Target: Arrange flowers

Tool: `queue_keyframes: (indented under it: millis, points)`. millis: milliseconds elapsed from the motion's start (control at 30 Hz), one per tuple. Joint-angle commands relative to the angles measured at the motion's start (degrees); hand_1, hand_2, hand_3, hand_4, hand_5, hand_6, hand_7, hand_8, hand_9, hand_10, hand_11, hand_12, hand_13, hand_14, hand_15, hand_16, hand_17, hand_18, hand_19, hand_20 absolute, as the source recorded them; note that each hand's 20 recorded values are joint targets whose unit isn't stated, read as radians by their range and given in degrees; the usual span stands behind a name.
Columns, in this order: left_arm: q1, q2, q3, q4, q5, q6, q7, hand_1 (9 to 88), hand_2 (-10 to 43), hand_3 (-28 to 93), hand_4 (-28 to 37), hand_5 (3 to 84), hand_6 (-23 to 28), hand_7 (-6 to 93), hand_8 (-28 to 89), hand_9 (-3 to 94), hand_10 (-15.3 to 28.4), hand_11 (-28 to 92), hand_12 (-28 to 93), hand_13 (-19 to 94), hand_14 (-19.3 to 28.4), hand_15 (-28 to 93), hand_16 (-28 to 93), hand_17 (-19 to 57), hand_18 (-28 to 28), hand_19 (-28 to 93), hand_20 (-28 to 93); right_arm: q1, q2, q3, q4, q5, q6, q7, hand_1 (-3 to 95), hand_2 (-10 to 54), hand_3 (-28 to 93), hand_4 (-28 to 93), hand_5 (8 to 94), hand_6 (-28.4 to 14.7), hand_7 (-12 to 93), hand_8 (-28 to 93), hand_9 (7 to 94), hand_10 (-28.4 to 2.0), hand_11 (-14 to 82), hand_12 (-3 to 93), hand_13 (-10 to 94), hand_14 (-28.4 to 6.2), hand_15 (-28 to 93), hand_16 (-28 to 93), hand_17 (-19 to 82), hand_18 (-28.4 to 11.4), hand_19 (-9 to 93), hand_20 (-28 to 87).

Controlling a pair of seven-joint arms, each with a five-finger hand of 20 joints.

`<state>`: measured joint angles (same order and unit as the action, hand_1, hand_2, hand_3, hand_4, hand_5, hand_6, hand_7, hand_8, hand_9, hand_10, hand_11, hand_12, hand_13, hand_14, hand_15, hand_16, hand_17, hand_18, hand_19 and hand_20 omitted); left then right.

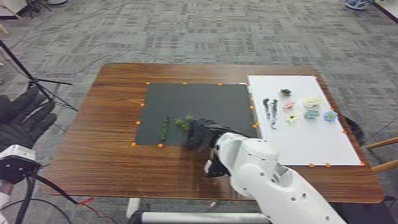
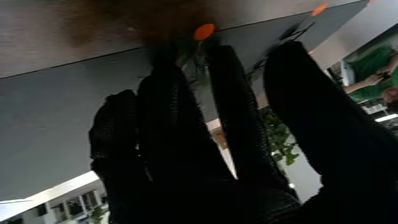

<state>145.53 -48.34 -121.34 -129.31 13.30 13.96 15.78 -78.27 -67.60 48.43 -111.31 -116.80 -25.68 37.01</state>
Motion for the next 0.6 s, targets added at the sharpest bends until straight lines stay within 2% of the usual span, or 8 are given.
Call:
queue_keyframes:
  millis: [33,333,367,467,500,600]
  points:
    - [0.25,-0.22,0.18,0.05,0.04,0.32,-0.07,25.1,15.1,70,-26.8,35.5,7.3,7.8,-5,27.6,11.4,8,15,21,12.9,16,1,-3.4,10.7,13,12,0.24,-1.01,-1.38,0.09,-0.42,-0.60,0.91,38.3,-1.7,78,-19,60.1,-6.5,13,-11,45.0,-25.8,31.2,24.1,34,-28.3,78,39,21,-28.4,80,54]
    - [0.49,-0.49,0.58,-0.06,-0.35,0.55,0.07,25.3,15.1,69,-26.3,35.5,7.3,7.8,-5,27.6,11.4,8,15,21,13.0,16,1,-3.5,10.7,13,12,0.84,-1.72,-1.91,1.41,-1.35,0.28,1.10,37.0,-0.7,78,-18,57.6,-6.6,13,-11,43.9,-26.3,31.0,24.0,34,-28.4,78,40,22,-28.4,81,54]
    - [0.11,-0.87,0.68,-0.04,-0.08,0.46,-0.40,25.3,15.1,69,-26.3,35.5,7.3,7.8,-5,27.6,11.4,8,15,21,13.0,16,1,-3.4,10.7,13,12,0.92,-1.73,-2.00,1.62,-1.57,0.27,1.07,37.0,-0.7,77,-18,57.3,-6.9,13,-11,43.8,-26.4,31.0,24.0,34,-28.4,78,40,22,-28.4,81,54]
    - [0.15,-0.94,0.54,-0.06,0.12,0.36,-0.44,25.3,15.1,69,-26.3,35.5,7.3,7.7,-5,27.6,11.3,8,15,21,13.0,16,1,-3.5,10.7,13,12,0.74,-1.74,-1.76,1.70,-1.12,-0.28,1.43,36.7,-0.7,77,-18,56.9,-7.1,13,-11,43.5,-26.7,30.9,24.0,33,-28.4,78,40,22,-28.4,81,53]
    - [-0.03,-1.37,0.49,-0.08,0.42,0.32,-0.78,25.3,15.1,69,-26.4,35.5,7.3,7.7,-5,27.6,11.4,8,15,21,13.0,16,1,-3.5,10.7,13,12,0.66,-1.87,-1.60,1.68,-0.77,-0.43,1.60,36.7,-0.8,77,-18,56.9,-7.1,13,-11,43.4,-26.8,30.8,24.0,33,-28.4,78,40,22,-28.4,81,53]
    - [0.86,-1.18,0.31,-0.20,-0.04,0.41,-0.15,25.4,15.0,69,-26.6,35.6,7.4,7.6,-5,27.6,11.4,8,15,21,13.0,16,1,-3.4,10.7,13,12,0.53,-1.49,-1.76,1.15,-1.24,0.37,1.25,37.4,-2.0,78,-18,57.2,-5.9,14,-11,42.2,-27.0,30.9,24.2,33,-28.4,78,40,22,-28.4,81,53]
